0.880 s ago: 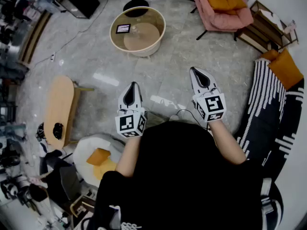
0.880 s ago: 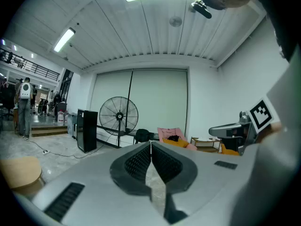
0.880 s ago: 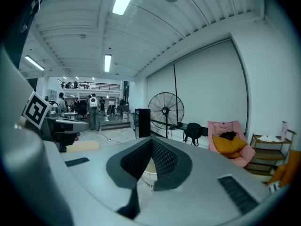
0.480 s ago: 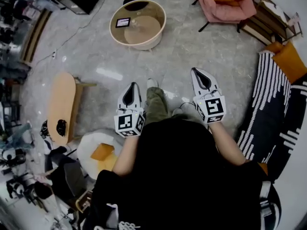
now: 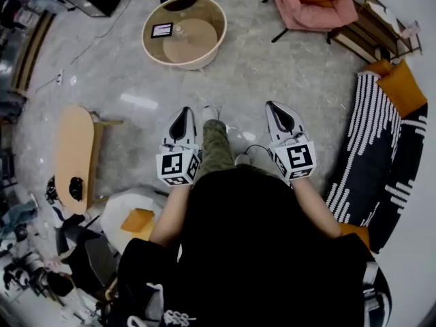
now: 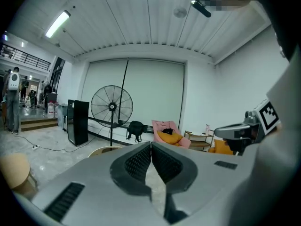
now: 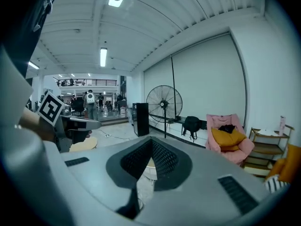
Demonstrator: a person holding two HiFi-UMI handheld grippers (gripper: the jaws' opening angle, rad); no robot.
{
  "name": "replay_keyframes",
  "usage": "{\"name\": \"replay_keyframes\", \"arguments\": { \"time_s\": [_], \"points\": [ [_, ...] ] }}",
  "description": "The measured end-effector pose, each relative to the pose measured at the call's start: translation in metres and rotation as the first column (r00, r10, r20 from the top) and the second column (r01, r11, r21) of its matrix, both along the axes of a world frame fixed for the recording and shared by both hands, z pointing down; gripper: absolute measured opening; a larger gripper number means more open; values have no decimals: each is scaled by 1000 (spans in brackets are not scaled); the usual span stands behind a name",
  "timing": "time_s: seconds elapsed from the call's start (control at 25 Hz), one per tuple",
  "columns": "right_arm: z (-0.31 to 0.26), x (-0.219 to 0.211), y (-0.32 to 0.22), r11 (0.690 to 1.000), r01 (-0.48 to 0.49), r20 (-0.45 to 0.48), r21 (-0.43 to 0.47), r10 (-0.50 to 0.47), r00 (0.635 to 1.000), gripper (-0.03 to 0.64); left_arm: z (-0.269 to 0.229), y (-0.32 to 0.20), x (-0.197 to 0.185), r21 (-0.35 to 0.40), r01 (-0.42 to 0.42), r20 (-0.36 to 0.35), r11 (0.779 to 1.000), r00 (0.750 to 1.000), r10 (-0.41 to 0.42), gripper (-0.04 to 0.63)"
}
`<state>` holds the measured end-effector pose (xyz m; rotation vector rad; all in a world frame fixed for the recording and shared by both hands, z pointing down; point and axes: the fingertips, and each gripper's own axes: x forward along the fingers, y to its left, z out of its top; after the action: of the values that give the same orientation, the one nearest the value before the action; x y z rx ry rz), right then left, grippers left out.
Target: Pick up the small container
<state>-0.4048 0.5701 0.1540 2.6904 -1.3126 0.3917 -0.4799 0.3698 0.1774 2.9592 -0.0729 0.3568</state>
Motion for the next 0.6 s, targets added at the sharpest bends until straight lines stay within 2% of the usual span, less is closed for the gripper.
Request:
{"name": "replay_keyframes", "arguments": {
  "time_s": [0.16, 0.24, 0.32, 0.48, 0.6],
  "points": [
    [7, 32, -43, 999, 37, 4, -37, -37, 999, 17, 4, -36, 37, -65, -17, -51, 998, 999, 13, 25],
    [8, 53, -67, 997, 52, -11, -64, -53, 999, 17, 3, -50, 55, -64, -39, -80, 997, 996, 34, 25],
    [10, 78, -95, 995, 62, -11, -76, -63, 998, 17, 3, -69, 75, -38, -50, -79, 998, 996, 47, 25],
    [4, 124, -150, 997, 51, 34, -61, -49, 998, 17, 4, -120, 116, -69, -54, -65, 996, 997, 50, 25],
    [0, 152, -180, 997, 38, 38, -66, -36, 999, 17, 2, -158, 149, -65, -52, -71, 997, 996, 48, 25]
  ]
}}
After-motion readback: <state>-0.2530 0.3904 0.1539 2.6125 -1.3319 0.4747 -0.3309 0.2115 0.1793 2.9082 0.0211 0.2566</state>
